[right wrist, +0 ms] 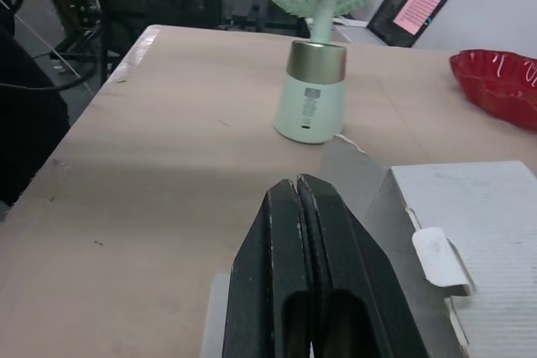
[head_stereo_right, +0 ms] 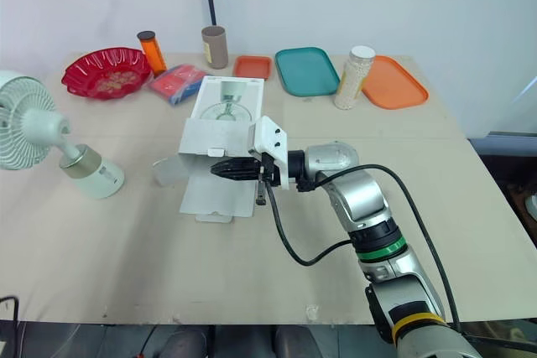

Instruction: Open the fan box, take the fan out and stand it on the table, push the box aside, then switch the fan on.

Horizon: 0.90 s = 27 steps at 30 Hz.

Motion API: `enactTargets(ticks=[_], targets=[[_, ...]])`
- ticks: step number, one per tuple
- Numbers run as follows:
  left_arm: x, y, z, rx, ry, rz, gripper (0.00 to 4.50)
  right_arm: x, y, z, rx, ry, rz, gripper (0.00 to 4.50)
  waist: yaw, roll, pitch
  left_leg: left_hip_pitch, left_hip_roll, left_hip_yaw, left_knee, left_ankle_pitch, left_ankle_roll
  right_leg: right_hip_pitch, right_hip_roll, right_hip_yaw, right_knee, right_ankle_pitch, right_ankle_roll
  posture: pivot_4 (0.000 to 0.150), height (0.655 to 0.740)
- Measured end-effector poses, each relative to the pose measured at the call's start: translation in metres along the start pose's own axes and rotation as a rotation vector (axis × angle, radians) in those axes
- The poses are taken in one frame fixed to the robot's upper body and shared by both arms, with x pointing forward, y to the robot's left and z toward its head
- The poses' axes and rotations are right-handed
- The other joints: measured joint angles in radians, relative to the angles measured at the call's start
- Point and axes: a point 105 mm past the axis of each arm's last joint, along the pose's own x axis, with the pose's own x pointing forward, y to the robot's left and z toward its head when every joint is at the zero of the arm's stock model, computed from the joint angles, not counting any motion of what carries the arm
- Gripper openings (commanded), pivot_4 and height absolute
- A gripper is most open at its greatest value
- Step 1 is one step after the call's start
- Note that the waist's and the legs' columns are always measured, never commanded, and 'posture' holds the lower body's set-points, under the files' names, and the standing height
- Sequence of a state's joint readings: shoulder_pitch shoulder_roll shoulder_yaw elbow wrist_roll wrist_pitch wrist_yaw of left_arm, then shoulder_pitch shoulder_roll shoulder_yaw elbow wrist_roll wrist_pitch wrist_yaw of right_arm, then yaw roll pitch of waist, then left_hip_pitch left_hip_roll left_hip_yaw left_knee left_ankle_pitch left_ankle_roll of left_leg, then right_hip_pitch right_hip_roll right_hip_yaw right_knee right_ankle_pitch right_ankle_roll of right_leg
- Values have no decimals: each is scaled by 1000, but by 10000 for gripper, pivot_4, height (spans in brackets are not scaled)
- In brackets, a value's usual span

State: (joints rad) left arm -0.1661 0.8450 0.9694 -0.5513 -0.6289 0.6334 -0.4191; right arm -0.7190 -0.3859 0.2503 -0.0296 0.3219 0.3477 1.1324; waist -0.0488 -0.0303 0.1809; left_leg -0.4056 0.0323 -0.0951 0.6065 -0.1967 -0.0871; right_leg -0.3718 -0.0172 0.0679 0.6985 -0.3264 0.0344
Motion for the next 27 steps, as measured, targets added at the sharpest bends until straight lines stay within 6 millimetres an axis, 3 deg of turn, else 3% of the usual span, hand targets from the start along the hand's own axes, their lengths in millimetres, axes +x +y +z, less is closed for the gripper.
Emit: enactTargets(ticks=[4, 6, 10, 14, 17, 20, 22, 24, 27], targets=[[6, -47, 38, -54, -150, -195, 44641, 0, -4, -1, 7, 10, -6, 0, 0, -1, 0, 0, 0, 0, 1, 0, 0, 1, 0, 0, 0, 0, 0, 1500, 7400], [6, -81, 42, -65, -153, -336, 44641, 0, -5, 1, -1, 9, -7, 0, 0, -1, 0, 0, 0, 0, 1, 0, 0, 1, 0, 0, 0, 0, 0, 1500, 7400], [2, -117, 34, -128, -103, -489, 44641, 0, -8, 0, 6, 14, -26, 0, -5, -1, 0, 1, 0, 0, 1, 0, 0, 0, 1, 1, 0, 0, 0, 1500, 7400], [-15, -147, -5, -204, 88, -641, 44641, -1, -12, 0, 12, 16, -55, 0, -10, 0, 0, 1, 1, 0, 0, 0, 0, 0, 2, 2, 0, 0, 0, 1500, 7400], [-55, -179, -54, -308, 340, -812, 44641, -6, -18, 1, 24, 30, -109, 0, -11, 0, 1, 1, 1, 1, -1, 0, 0, -1, 1, 2, 0, 0, 0, 1500, 7400], [-62, -182, -68, -314, 369, -806, 44641, -9, -17, 3, 25, 34, -133, 0, -5, 1, 0, 2, 1, 0, -1, 0, 0, 1, 2, 2, 0, 0, -1, 1500, 7400], [-68, -185, -91, -359, 411, -770, 44641, -13, -13, 1, 43, 42, -172, 0, 1, 3, -1, 2, 0, 1, -1, 0, 0, 1, 1, 3, 0, 0, -1, 1500, 7400], [-70, -186, -112, -406, 444, -723, 45000, -16, -13, -8, 91, 66, -230, 5182, 2, 2, -1, 1, 0, 0, 0, 0, 0, 1, 2, 2, 0, 0, -1, 1500, 7400], [-70, -185, -120, -385, 435, -719, 45000, -24, -17, -15, 153, 144, -301, 15671, 2, 2, -1, 1, 0, 0, 0, 0, 0, 1, 2, 2, 0, 0, -1, 1500, 7400]])
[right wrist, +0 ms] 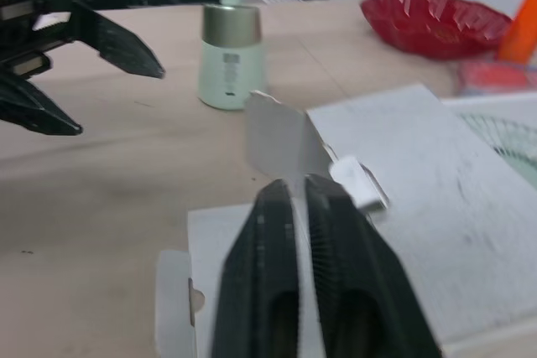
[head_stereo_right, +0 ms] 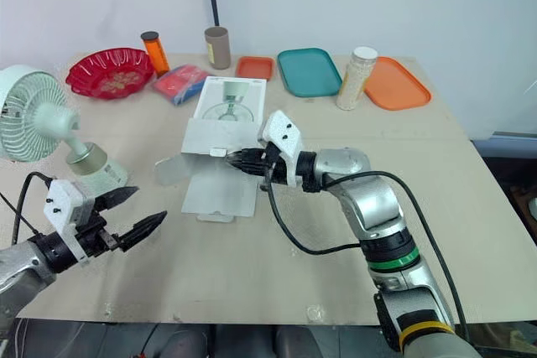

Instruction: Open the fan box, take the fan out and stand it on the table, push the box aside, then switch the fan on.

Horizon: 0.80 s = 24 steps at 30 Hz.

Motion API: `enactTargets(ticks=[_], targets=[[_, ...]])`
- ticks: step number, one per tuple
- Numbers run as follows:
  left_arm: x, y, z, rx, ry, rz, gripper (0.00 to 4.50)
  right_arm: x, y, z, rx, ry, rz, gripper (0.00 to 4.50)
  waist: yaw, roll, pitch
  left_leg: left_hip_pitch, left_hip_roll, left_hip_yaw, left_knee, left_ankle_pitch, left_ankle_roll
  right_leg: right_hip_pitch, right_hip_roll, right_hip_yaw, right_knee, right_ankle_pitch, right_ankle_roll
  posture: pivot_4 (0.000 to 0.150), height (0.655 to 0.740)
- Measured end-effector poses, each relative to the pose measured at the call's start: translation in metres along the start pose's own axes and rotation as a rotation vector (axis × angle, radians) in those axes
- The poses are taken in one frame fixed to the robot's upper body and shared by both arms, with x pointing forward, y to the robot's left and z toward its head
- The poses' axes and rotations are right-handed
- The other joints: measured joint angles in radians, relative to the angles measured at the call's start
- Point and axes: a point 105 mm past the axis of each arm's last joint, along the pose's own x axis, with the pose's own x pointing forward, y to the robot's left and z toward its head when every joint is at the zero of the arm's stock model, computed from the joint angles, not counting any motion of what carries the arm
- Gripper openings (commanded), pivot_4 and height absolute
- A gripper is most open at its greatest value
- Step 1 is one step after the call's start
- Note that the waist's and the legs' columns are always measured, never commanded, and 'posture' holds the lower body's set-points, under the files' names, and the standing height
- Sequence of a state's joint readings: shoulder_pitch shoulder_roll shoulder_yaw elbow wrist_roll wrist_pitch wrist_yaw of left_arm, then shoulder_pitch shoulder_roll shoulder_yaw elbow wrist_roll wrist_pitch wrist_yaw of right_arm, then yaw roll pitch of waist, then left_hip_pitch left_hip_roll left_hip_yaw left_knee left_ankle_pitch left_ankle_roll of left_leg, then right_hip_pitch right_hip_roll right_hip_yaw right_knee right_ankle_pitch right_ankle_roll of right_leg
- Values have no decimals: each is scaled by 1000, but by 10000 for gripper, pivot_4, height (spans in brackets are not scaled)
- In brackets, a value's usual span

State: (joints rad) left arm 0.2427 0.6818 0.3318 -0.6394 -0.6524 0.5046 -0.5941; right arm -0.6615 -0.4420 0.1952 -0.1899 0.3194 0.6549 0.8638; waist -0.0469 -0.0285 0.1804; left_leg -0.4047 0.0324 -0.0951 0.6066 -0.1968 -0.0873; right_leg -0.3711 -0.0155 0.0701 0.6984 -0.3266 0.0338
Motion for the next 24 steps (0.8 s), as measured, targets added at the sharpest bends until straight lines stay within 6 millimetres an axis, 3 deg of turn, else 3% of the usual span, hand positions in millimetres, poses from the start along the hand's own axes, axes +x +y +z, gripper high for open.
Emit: enactTargets(ticks=[6, 17, 24], targets=[[-9, 6, -24, 3, 58, -11, 45000, -15, -2, -7, 94, 135, -144, 44663, -5, 0, 0, 0, 1, 1, -2, 0, 1, -1, 0, 0, 0, -1, -1, 1500, 7400], [1, 3, -24, 20, 31, -20, 45000, 19, -4, -4, 328, 185, -301, 44663, -2, 0, 0, 0, 0, 0, -2, 0, 1, -1, 0, 0, 0, -1, -1, 1500, 7400], [-1, 3, -30, 14, 45, 20, 45000, 21, -31, -13, 346, 249, -509, 44663, -3, -2, -2, 2, 0, 1, -2, 0, 1, 0, 0, 0, 1, 0, -1, 1500, 7400]])
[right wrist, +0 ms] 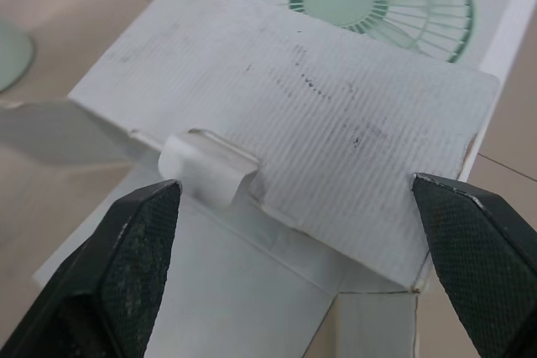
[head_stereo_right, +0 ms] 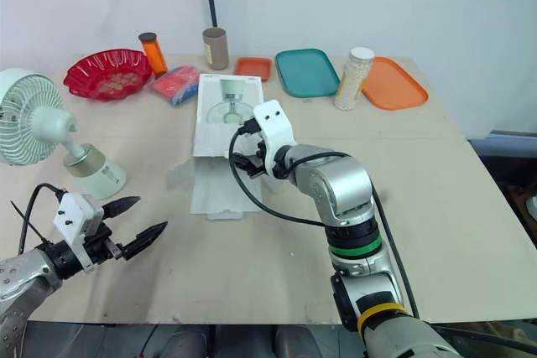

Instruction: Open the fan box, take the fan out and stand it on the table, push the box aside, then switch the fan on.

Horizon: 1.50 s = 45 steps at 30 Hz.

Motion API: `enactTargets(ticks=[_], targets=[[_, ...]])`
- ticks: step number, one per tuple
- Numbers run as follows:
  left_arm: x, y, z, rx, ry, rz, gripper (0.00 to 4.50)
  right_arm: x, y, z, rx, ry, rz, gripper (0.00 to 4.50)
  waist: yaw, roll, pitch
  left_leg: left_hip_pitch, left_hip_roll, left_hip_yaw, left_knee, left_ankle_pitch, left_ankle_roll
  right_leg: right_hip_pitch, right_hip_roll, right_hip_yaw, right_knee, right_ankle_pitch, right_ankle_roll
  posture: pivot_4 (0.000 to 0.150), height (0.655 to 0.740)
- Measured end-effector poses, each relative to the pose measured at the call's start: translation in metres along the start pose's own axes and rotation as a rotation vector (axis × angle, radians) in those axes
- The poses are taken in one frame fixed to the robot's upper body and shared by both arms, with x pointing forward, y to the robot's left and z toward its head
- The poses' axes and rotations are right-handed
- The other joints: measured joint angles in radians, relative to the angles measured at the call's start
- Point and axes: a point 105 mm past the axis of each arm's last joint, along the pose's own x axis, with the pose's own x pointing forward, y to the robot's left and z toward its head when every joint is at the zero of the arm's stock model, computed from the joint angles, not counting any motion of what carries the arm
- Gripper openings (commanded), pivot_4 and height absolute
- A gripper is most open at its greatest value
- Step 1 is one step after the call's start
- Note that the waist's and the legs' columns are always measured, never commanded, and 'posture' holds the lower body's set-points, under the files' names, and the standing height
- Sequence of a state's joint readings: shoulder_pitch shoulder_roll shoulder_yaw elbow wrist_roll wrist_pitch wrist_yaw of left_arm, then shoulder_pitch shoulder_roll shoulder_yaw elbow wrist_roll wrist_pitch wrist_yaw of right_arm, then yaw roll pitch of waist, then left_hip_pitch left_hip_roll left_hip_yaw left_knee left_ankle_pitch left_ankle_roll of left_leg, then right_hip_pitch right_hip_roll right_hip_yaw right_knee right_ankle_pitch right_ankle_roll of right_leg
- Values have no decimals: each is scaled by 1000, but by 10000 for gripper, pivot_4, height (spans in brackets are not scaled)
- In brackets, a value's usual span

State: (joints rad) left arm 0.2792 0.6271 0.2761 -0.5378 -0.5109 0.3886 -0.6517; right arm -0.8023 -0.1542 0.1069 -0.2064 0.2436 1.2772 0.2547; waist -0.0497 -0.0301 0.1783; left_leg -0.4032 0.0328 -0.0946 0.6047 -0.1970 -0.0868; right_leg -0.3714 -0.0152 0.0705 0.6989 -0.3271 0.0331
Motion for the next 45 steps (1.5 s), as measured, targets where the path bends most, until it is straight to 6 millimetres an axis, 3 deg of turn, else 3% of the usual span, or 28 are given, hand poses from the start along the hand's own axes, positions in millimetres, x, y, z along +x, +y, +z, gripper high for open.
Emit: enactTargets(ticks=[11, 15, 20, 25, 28, 32, 35, 36, 40, 45], targets=[[-3, -1, -6, 0, 0, 36, 45000, -18, -9, 17, -46, -77, 32, 44663, 0, 1, 1, -2, 0, 0, -1, 0, 0, -1, 0, 0, -1, 0, 0, 1500, 7400], [-1, -1, -2, 9, -12, 35, 45000, -20, -16, 4, -55, -64, 17, 44663, 1, 1, 1, -2, 0, 0, -1, 0, 0, -1, 0, 0, -1, 0, 0, 1500, 7400], [2, 2, 4, 20, -26, 45, 45000, -5, -6, -33, -77, 27, 52, 44663, -3, 1, 1, -2, 0, 0, -1, 0, 0, -2, 0, 0, 0, 0, 0, 1500, 7400], [1, 2, 3, 20, -21, 58, 45000, 18, -1, -40, -63, 31, 47, 44663, -6, 1, 1, -2, 0, 0, -1, 0, 0, -2, 0, 0, -1, 0, 0, 1500, 7400], [1, 0, 1, 15, -23, 65, 45000, 32, -8, -35, -37, 35, -10, 44663, -9, 1, 1, -1, 0, 0, -1, 0, 0, -2, 0, 0, 0, 0, 0, 1500, 7400], [-1, -2, -5, 9, -1, 75, 45000, 34, -19, -17, -10, -21, -65, 35256, -7, 2, 1, -2, 0, 0, -1, 0, 0, -2, 0, 0, -1, 0, 0, 1500, 7400], [-2, -2, -6, 14, 4, 77, 45000, 33, -20, -16, -11, -25, -74, 21678, -7, 2, 1, -2, 0, 0, -1, 0, 0, -2, 0, 0, -1, 0, 0, 1500, 7400], [-2, -2, -6, 14, 4, 77, 45000, 33, -20, -16, -11, -25, -74, 21678, -7, 2, 1, -2, 0, 0, -1, 0, 0, -2, 0, 0, -1, 0, 0, 1500, 7400], [-2, -2, -7, 20, 1, 81, 45000, 33, -21, -19, -11, -19, -79, 3110, -7, 2, 1, -2, 0, 0, -1, 0, 0, -2, 0, 0, -1, 0, 0, 1500, 7400], [0, -4, -10, 26, 12, 74, 45000, 34, -21, -21, -10, -13, -88, 1182, -8, 2, 1, -2, 0, 0, -1, 0, 0, -2, 0, 0, -1, 0, 0, 1500, 7400]])
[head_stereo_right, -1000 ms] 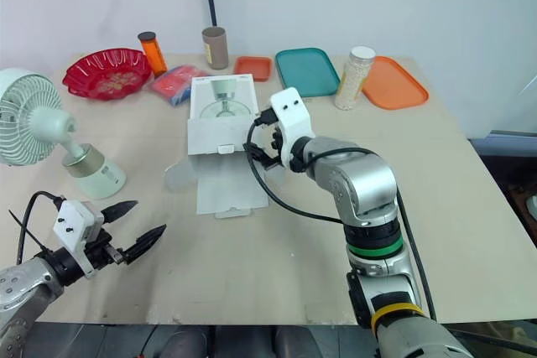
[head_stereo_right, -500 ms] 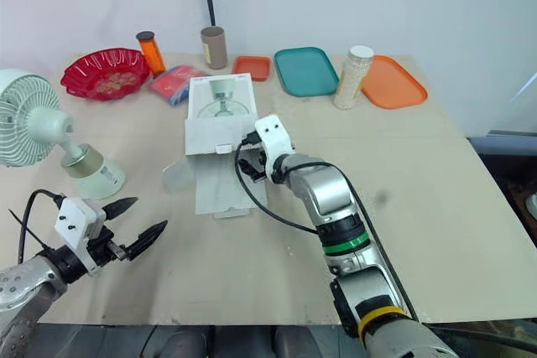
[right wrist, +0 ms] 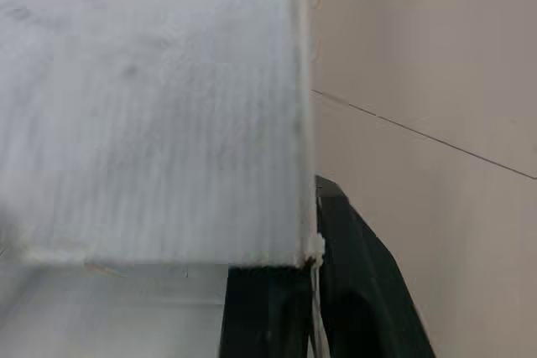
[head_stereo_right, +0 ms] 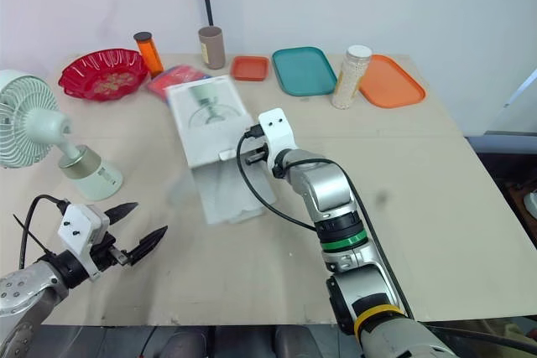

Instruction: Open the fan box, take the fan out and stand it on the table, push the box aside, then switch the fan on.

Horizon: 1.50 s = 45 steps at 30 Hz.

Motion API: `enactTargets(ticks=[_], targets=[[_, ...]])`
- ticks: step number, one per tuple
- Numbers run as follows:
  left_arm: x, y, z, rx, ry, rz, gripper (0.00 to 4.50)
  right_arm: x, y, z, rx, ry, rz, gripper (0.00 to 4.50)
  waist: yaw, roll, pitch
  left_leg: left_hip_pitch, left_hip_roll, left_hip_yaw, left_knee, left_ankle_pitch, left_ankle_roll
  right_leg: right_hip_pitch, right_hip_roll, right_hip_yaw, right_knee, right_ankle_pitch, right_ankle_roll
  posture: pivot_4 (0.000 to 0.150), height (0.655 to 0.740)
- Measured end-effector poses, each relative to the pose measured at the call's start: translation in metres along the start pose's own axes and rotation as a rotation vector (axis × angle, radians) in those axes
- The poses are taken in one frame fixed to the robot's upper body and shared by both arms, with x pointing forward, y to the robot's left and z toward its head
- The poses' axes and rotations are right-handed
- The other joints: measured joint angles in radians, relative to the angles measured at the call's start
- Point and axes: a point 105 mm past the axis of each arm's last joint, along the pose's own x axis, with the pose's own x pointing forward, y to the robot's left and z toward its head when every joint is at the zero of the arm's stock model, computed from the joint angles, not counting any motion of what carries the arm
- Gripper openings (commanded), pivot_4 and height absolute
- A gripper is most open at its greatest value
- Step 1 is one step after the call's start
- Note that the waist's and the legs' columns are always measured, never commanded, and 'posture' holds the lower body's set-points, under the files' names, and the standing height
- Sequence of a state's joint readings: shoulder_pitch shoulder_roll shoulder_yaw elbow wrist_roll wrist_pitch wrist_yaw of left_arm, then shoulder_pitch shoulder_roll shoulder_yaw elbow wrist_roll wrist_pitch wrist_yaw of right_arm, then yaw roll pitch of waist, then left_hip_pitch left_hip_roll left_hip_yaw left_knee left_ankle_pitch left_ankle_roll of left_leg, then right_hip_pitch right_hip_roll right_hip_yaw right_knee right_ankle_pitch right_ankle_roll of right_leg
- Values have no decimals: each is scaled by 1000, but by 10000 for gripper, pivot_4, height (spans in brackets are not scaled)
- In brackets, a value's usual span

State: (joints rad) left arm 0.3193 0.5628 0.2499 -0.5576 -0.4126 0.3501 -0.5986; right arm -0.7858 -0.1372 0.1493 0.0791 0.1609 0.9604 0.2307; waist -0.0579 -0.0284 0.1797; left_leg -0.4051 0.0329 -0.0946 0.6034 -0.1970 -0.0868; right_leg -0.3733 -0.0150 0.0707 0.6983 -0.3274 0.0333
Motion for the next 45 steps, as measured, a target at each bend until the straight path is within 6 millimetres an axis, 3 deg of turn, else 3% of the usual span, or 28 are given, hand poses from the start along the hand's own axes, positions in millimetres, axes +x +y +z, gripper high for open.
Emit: enactTargets(ticks=[5, 6, 9, 13, 18, 27, 30, 33, 39, 42, 45], targets=[[1, 0, -6, -4, 16, -11, 45000, -2, -6, -1, 4, 12, -31, 1182, 1, 0, 0, 0, 0, 0, 0, 0, 0, 0, 0, 0, 0, 0, 0, 1500, 7400], [3, -1, -8, -6, 16, -31, 45000, -12, -25, -2, 22, 18, -95, 1182, 10, 0, 0, -1, -1, 0, 0, 0, 0, 0, -1, 0, 0, 0, 0, 1500, 7400], [8, -1, -7, -2, 12, -52, 45000, -25, -43, -6, 39, 26, -161, 1182, 13, 0, 0, -1, -2, -1, 0, 0, 0, 0, -2, -1, -1, -1, 1, 1500, 7400], [26, -3, -7, 6, 0, -129, 45000, -74, -80, -18, 100, 56, -334, 1182, 10, 1, 1, -2, -2, -1, 0, 0, 0, 0, -2, 0, 0, -1, 1, 1500, 7400], [43, -1, -7, 18, -13, -197, 45000, -123, -109, -39, 140, 120, -496, 1182, 10, 2, 0, -1, -2, -1, 0, 0, 0, 0, -1, 0, 0, -1, 1, 1500, 7400], [62, -2, -4, 29, -23, -290, 45000, -177, -160, -69, 266, 161, -755, 1182, 10, 2, 1, -1, -2, 0, 0, 0, 0, 0, -1, 0, 0, -1, 1, 1500, 7400], [64, -1, -5, 26, -19, -295, 45000, -192, -178, -82, 290, 191, -837, 8740, 10, 2, 1, -1, -3, 1, 0, 0, 0, 1, -2, 1, 0, -2, 2, 1500, 7400], [64, -2, -5, 27, -17, -300, 45000, -195, -183, -80, 272, 180, -840, 20902, 4, 2, 0, 0, -2, 1, -1, 0, 0, 0, -1, 2, 0, -1, 1, 1500, 7400], [61, -1, -10, 27, 2, -293, 45000, -180, -147, -71, 76, 258, -488, 44825, 6, 2, 1, 0, -3, 1, 0, 0, 1, 1, -1, 1, 0, -2, 2, 1500, 7400], [56, -1, -10, 36, 12, -292, 45000, -180, -136, -63, 19, 271, -386, 44825, 8, 3, 1, -1, -3, 1, 1, 0, 1, 1, -2, 1, 0, -2, 2, 1500, 7400], [50, 2, -12, 35, 23, -272, 45000, -192, -141, -50, -70, 280, -380, 44825, 10, 3, 1, -1, -3, 0, 1, 0, 1, 1, -2, 1, -1, -2, 3, 1500, 7400]])
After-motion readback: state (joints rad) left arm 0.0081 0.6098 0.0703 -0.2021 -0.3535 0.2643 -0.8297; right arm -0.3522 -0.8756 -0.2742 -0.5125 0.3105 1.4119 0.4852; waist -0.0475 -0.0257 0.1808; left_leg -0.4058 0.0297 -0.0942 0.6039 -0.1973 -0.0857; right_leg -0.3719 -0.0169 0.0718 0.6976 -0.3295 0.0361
